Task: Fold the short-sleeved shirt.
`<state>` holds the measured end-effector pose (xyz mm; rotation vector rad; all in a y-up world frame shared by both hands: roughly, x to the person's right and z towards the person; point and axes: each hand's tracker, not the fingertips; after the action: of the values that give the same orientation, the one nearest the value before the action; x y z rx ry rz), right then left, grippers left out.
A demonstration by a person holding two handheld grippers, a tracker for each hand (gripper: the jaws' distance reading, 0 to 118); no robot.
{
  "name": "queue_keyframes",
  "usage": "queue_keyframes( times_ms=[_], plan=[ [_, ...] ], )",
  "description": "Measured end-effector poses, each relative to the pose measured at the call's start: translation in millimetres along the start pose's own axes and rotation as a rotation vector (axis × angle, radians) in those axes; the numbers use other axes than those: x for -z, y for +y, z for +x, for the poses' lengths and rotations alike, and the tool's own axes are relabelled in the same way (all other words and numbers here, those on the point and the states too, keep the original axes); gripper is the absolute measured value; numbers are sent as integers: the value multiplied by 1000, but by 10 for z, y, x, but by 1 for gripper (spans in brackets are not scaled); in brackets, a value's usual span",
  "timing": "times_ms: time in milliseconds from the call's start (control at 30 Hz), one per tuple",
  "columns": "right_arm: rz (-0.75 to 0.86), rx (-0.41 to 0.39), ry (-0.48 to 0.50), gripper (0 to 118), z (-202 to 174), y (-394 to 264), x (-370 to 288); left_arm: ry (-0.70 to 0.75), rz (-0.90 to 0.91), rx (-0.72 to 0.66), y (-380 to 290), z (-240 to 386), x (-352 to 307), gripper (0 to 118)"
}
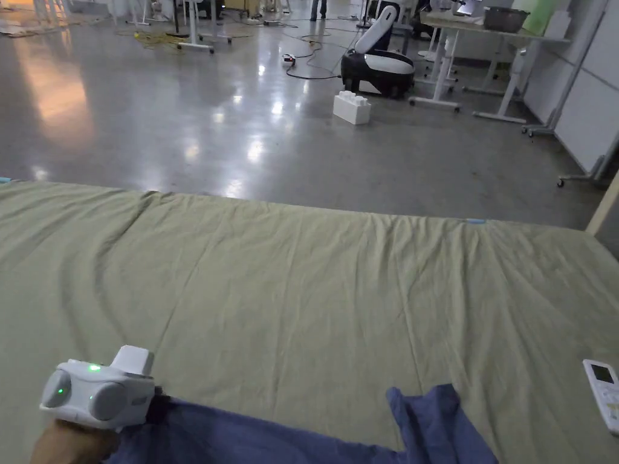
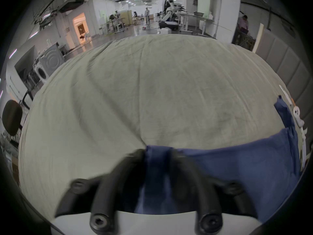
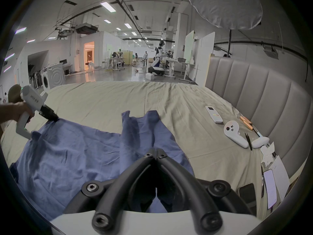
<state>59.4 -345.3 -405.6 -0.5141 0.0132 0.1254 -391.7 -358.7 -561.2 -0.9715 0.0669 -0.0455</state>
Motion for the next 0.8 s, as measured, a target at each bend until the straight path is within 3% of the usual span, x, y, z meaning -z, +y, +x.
queue_keyframes(
  times_ms=[33, 167, 200, 267, 367, 500, 567, 600, 733, 767, 800],
  plan=[
    [-18, 11, -3, 1, 39, 33, 61, -14, -1, 25, -17, 41, -31, 10],
    [-127, 5, -5, 4, 283, 219, 491, -17, -23, 49, -22, -43, -31, 5],
    [-182, 2, 7, 14, 346, 275, 641, -23, -26, 28, 7, -106, 18, 5],
    [-247, 13, 35, 43, 480, 346, 944, -23, 2, 7, 3, -145, -91, 4],
    [-363, 2, 62, 54, 579, 414, 1377, -17, 36, 1, -26, -191, -209, 4],
    [-485, -62, 108, 54, 537, 417, 1783, -5, 68, -6, -97, -250, -368, 4],
    [-574, -55, 142, 54, 477, 350, 1890, 5, 72, -15, -137, -296, -422, 4],
    [-516, -69, 100, 50, 448, 366, 1852, 9, 71, -21, -181, -318, -408, 4],
    [-521, -101, 96, 22, 330, 415, 1769, 35, 68, -29, -295, -386, -465, 4],
    [-522, -103, 109, 1, 299, 398, 1770, 41, 70, -34, -317, -405, -483, 4],
    [-523, -124, 87, 1, 232, 387, 1775, 44, 75, -43, -342, -431, -511, 4]
  ],
)
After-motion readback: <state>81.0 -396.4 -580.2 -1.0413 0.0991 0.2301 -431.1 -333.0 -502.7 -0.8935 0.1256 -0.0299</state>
